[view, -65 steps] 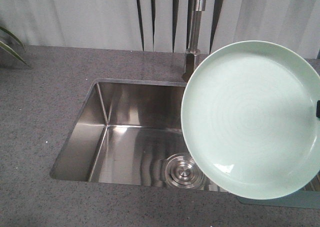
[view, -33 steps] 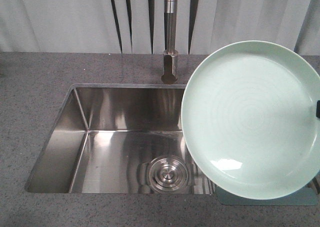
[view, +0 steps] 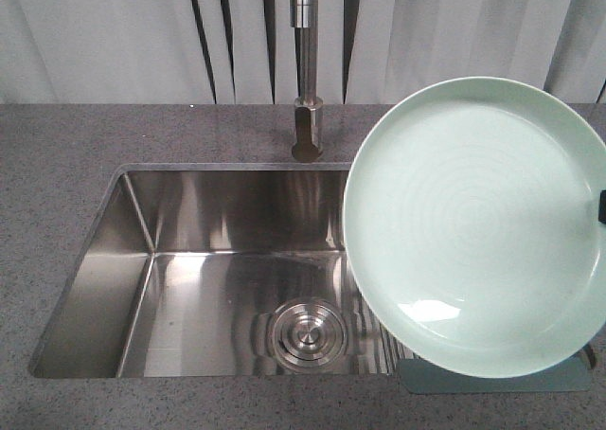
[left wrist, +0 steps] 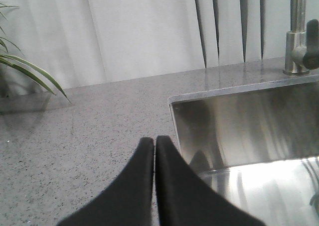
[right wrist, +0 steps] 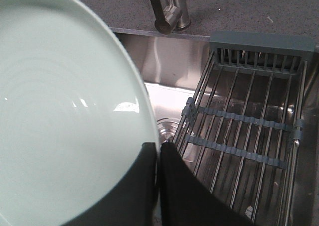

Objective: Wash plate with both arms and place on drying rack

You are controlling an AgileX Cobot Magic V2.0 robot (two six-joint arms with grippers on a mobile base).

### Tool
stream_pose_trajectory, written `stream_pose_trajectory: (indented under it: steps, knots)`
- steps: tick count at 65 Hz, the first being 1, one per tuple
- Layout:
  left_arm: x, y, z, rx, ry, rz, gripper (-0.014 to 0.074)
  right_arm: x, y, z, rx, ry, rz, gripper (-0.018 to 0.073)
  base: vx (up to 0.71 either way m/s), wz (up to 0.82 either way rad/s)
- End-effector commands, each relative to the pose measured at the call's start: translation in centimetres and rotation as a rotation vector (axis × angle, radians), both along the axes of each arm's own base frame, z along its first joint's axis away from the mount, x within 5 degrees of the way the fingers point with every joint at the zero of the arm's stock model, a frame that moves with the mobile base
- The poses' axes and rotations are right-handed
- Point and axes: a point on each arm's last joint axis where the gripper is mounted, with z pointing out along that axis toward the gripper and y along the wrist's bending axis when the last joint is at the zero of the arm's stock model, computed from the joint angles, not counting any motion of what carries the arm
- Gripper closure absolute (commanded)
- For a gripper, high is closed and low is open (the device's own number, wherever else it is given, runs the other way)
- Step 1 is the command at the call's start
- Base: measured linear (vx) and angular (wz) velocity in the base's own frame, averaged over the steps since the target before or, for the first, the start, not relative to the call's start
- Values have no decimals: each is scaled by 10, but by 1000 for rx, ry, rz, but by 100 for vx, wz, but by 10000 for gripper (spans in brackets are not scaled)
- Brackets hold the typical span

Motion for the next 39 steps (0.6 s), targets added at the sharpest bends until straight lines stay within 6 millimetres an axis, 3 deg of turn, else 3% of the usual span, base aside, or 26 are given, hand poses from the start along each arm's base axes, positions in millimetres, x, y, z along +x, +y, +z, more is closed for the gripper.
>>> stream_pose_trajectory:
  steps: [1,39]
  knots:
    - [-1,-1,2,-9,-72,-13,602,0,1,13,36,-76,-17,570,1,0]
    - [-1,-1,2,-9,-72,-13,602,0,1,13,36,-76,-17,570,1,-1]
